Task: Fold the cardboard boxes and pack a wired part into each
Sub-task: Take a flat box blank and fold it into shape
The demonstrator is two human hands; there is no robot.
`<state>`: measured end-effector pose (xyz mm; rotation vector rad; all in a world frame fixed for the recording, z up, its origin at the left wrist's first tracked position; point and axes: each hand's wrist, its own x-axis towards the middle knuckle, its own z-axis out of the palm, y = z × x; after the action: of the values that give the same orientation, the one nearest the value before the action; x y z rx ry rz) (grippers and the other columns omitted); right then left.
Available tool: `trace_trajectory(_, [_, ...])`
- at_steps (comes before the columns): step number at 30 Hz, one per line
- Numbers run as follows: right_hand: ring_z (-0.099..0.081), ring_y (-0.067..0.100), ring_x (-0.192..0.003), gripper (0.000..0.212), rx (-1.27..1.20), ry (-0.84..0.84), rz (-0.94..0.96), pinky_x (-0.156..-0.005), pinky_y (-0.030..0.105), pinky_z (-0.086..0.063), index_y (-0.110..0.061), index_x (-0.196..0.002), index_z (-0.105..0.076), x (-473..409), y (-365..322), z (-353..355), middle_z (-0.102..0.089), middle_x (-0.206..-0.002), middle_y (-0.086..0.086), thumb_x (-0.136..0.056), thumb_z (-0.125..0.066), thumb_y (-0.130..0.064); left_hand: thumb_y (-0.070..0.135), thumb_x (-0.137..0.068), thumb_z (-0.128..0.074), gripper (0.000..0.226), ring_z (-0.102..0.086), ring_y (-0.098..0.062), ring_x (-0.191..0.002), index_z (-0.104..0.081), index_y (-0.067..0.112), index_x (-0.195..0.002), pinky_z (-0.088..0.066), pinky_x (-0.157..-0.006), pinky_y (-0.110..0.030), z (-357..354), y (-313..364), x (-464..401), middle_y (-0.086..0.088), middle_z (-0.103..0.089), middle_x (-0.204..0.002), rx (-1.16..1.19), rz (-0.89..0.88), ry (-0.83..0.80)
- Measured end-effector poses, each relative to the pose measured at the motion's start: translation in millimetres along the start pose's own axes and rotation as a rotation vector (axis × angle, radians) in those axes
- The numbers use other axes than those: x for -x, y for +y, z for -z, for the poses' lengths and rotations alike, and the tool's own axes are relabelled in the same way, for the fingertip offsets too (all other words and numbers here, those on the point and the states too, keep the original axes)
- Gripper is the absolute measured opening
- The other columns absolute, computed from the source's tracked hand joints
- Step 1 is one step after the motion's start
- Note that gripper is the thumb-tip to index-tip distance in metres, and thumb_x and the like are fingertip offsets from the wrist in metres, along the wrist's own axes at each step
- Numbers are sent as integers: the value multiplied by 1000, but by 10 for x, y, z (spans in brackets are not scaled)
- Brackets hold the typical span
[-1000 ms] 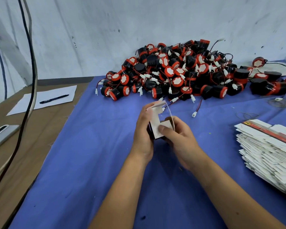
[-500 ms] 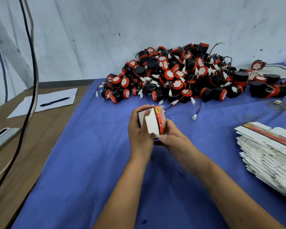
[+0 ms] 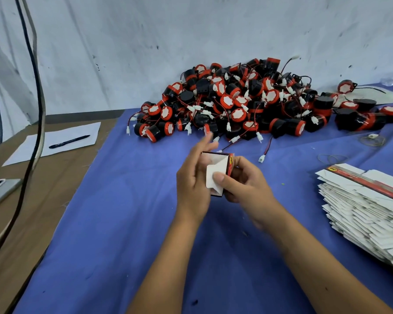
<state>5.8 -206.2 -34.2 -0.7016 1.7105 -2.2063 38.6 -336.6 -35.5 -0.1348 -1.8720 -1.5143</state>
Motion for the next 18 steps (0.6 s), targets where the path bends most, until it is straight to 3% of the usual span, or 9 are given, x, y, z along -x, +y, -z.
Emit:
trace_trajectory(2, [-63, 32, -75, 36, -36, 51, -16, -59, 28, -48, -7, -113, -62, -7, 5, -1, -71, -90, 10, -84, -73, -26, 49, -109, -32, 43, -59, -15, -132, -53, 43, -145, -49, -110, -50, -20, 7, -1, 13, -62, -144, 170, 199, 70])
trace_trajectory(3, [-70, 35, -84, 34, -45, 58, -27, -66, 32, -54, -10, -115, -63, -3, 14, -3, -74, -96, 10, -85, -72, -24, 59, -104, -27, 50, -55, -12, -137, -56, 46, -142, -45, -114, -50, -19, 16, -6, 13, -59, -147, 220, 295, 75])
trace_trajectory(4, [-74, 31, -93, 33, -57, 52, -37, -71, 35, -58, -13, -118, -63, 1, 24, -8, -76, -102, 7, -87, -70, -22, 67, -100, -26, 56, -56, -10, -135, -61, 47, -138, -47, -113, -46, -21, 25, -8, 12, -59, -148, 258, 377, 56])
trace_trajectory(6, [-75, 20, -96, 30, -60, 40, -40, -67, 29, -60, -16, -123, -63, 0, 51, -10, -77, -104, 2, -94, -66, -12, 73, -95, -26, 63, -66, -17, -124, -67, 42, -133, -56, -99, -42, -33, 35, -6, 4, -67, -137, 296, 456, 10])
trace_trajectory(10, [-75, 11, -84, 28, -45, 77, -26, -55, 18, -53, -18, -121, -64, -9, 34, 2, -77, -95, -2, -100, -56, 0, 70, -98, -30, 61, -73, -28, -106, -71, 34, -126, -61, -83, -44, -66, 56, -7, -6, -76, -117, 268, 408, -27])
trace_trajectory(13, [-73, 7, -77, 34, -1, 95, -11, -51, 17, -49, -23, -117, -66, -11, 22, -19, -76, -90, -5, -99, -53, 3, 73, -93, -39, 59, -74, -27, -105, -72, 35, -125, -62, -87, -49, -71, 55, 4, -7, -75, -118, 230, 352, -30])
trace_trajectory(18, [-73, 10, -82, 43, 23, 125, -5, -53, 20, -51, -28, -117, -69, -26, 44, -26, -76, -94, -6, -94, -52, 5, 66, -92, -50, 46, -69, -26, -116, -73, 40, -121, -56, -98, -57, -77, 17, 4, -9, -67, -131, 155, 279, -7])
